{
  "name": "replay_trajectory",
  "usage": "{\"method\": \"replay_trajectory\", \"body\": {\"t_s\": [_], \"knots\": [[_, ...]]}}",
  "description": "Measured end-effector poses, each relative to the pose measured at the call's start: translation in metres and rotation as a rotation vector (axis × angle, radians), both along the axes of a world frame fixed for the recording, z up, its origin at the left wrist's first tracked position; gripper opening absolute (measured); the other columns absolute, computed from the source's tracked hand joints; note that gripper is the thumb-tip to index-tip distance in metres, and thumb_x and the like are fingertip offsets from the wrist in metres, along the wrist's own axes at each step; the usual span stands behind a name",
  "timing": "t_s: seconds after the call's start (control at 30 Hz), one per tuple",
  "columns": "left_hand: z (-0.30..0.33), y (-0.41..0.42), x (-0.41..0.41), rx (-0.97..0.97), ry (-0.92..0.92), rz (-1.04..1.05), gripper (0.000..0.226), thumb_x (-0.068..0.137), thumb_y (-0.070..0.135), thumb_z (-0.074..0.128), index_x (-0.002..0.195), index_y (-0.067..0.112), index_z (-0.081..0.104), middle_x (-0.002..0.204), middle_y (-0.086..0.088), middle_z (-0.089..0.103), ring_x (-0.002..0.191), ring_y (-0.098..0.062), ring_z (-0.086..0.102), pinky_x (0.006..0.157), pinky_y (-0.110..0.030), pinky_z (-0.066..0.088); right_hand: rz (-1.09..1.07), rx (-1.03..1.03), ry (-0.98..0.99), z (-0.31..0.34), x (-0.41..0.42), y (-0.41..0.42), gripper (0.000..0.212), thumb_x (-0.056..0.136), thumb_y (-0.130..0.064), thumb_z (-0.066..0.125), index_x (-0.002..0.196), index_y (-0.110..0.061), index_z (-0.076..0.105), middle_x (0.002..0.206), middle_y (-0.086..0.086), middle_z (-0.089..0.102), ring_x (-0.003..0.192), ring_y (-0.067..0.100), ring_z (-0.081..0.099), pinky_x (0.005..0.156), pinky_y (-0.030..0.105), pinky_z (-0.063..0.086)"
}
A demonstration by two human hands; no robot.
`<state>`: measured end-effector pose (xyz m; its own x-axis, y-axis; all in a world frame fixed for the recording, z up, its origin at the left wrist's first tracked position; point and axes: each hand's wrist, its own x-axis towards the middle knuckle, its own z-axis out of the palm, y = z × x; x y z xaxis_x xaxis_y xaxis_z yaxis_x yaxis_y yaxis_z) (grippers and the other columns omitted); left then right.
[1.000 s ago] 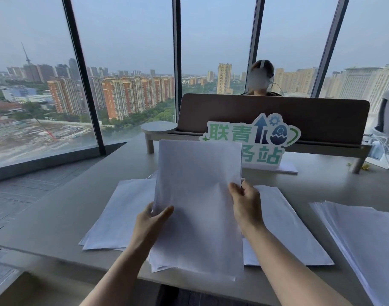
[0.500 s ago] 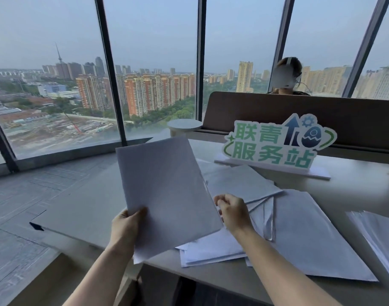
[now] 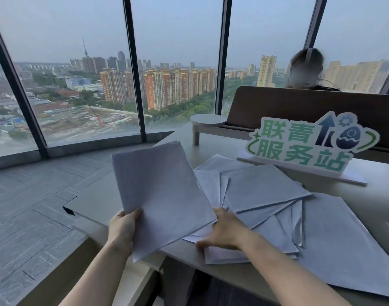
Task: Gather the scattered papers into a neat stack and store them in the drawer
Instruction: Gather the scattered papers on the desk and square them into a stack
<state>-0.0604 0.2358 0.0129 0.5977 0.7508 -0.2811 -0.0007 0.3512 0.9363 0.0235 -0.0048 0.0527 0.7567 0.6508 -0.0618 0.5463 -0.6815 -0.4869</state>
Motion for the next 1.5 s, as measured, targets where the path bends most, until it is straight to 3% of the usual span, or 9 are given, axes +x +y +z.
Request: {"method": "replay_trajectory", "body": {"t_s": [0.2,0.53,0.6,0.73,0.9,0.97,1.27,1.4,1.5], "knots": [[0.0,0.006,-0.004,-0.016,-0.008,0.045,0.014,0.085,0.002,0.063,0.096,0.01,0.067,0.094,-0.013,0.068,0.085,-0.026,0.06,0.088,-0.04,0.049,0.139,-0.424,-0.187,0.009,-0.006,0.017,0.068,0.077,-0.057,0.06,0.13,-0.016,0.056,0.131,0.008,0.054,0.118,0.028,0.051,0.099,0.033,0.044],[-0.001,0.007,-0.01,-0.041,0.003,0.064,0.018,0.086,0.003,0.063,0.103,0.007,0.067,0.095,-0.011,0.067,0.085,-0.026,0.06,0.087,-0.038,0.05,0.18,-0.578,-0.283,-0.008,-0.014,0.042,0.034,0.091,-0.019,0.048,0.118,-0.006,0.062,0.127,0.016,0.059,0.118,0.035,0.052,0.097,0.038,0.043],[0.0,0.006,-0.011,-0.045,0.004,0.059,0.018,0.086,0.003,0.062,0.103,0.007,0.066,0.095,-0.012,0.067,0.085,-0.026,0.06,0.086,-0.039,0.05,0.049,-0.43,-0.158,-0.016,-0.011,0.044,0.032,0.092,-0.017,0.048,0.119,-0.009,0.061,0.124,0.013,0.06,0.116,0.033,0.054,0.095,0.034,0.043],[0.001,0.004,-0.012,-0.051,-0.004,0.041,0.016,0.086,0.001,0.062,0.1,0.009,0.067,0.086,-0.008,0.067,0.079,-0.025,0.06,0.079,-0.035,0.05,-0.236,0.035,-0.062,-0.027,-0.006,0.031,0.019,0.085,-0.024,0.05,0.078,-0.015,0.064,0.09,0.005,0.069,0.095,0.026,0.063,0.081,0.03,0.049],[0.001,0.008,-0.013,-0.064,-0.001,0.037,0.018,0.085,0.002,0.063,0.102,0.007,0.068,0.092,-0.011,0.07,0.085,-0.028,0.063,0.09,-0.042,0.051,-0.151,-0.118,-0.371,-0.011,0.005,0.022,0.031,0.087,-0.003,0.044,0.107,-0.016,0.064,0.101,0.014,0.07,0.096,0.036,0.065,0.074,0.033,0.048],[0.001,0.012,-0.014,-0.075,-0.006,0.044,0.018,0.084,0.004,0.065,0.101,0.007,0.069,0.097,-0.013,0.071,0.087,-0.028,0.064,0.093,-0.045,0.051,-0.16,-0.168,-0.483,-0.009,0.013,0.016,0.029,0.086,0.002,0.041,0.101,-0.015,0.06,0.094,0.015,0.07,0.088,0.036,0.067,0.063,0.033,0.044],[0.0,0.013,-0.019,-0.091,0.019,0.039,0.02,0.085,0.003,0.064,0.103,0.007,0.067,0.096,-0.013,0.069,0.087,-0.029,0.063,0.094,-0.045,0.051,-0.527,0.333,-0.404,0.011,0.046,-0.019,0.017,0.088,0.0,0.046,0.086,0.002,0.063,0.087,0.031,0.066,0.085,0.046,0.062,0.061,0.036,0.033],[-0.002,0.008,-0.019,-0.062,0.091,-0.024,0.013,0.085,0.0,0.061,0.086,0.011,0.068,0.087,-0.01,0.07,0.082,-0.031,0.065,0.09,-0.046,0.052,-0.502,0.521,-0.442,0.024,0.04,-0.022,0.023,0.088,-0.008,0.044,0.066,-0.013,0.046,0.068,0.024,0.063,0.067,0.041,0.057,0.058,0.032,0.032],[-0.001,0.004,-0.018,-0.029,0.13,-0.072,0.021,0.087,-0.004,0.055,0.082,0.014,0.067,0.083,-0.006,0.069,0.078,-0.028,0.064,0.086,-0.04,0.051,-0.383,0.59,-0.498,0.021,0.034,-0.017,0.027,0.085,-0.019,0.036,0.077,-0.011,0.061,0.059,0.014,0.06,0.058,0.039,0.055,0.054,0.032,0.036]]}}
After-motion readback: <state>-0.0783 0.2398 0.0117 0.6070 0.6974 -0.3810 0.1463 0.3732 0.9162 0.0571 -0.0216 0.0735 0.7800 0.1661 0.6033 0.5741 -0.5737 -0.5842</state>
